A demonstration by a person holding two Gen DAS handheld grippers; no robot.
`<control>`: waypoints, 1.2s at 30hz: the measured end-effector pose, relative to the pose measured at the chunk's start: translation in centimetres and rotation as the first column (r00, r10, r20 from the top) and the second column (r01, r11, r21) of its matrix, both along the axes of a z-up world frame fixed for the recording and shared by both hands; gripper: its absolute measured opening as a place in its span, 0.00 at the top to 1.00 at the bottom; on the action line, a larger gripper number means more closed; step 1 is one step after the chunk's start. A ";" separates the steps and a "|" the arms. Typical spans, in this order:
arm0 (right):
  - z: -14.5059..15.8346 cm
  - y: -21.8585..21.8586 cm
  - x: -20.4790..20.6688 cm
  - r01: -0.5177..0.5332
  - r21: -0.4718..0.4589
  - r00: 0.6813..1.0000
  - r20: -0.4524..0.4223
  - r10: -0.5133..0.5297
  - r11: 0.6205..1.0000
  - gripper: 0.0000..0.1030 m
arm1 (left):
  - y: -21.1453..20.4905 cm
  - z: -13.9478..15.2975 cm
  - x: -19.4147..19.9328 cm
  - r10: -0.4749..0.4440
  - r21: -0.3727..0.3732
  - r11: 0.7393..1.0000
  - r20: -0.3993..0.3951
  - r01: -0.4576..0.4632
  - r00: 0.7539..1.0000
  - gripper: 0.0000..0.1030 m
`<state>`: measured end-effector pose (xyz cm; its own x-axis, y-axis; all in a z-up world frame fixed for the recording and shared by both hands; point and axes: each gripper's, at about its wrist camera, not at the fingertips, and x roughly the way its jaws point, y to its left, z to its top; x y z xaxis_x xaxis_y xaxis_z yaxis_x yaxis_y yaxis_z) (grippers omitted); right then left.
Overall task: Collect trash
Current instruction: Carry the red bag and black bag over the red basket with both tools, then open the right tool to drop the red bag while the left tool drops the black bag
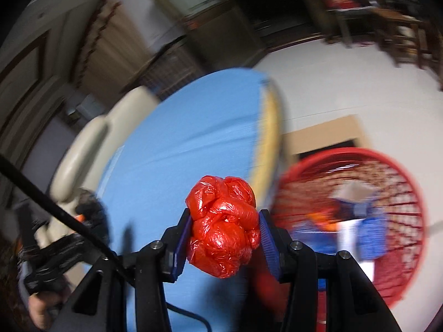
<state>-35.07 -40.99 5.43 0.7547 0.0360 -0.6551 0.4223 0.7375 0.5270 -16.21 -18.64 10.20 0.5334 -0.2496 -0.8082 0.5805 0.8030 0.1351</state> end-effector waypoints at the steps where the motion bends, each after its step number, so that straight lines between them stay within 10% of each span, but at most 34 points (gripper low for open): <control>1: -0.4 -1.2 -0.9 0.038 -0.010 0.999 -0.024 -0.039 0.999 0.52 | -0.9 0.1 -0.4 -0.023 -0.002 1.000 0.000 0.023 1.000 0.64; 6: -2.9 -5.5 -4.0 0.162 -0.005 0.979 -0.124 -0.161 0.987 0.49 | -4.4 0.2 -2.1 -0.113 -0.005 0.994 0.000 0.113 0.994 0.64; 10: -4.3 -7.5 -4.7 0.204 0.024 0.964 -0.181 -0.196 0.979 0.25 | -7.2 0.1 -3.7 -0.187 0.000 0.982 -0.015 0.187 0.982 0.64; 36: 1.0 -12.6 -10.2 0.364 0.093 0.929 0.036 -0.368 0.927 0.23 | -19.6 -2.8 -11.1 -0.440 0.097 0.888 -0.099 0.449 0.892 0.64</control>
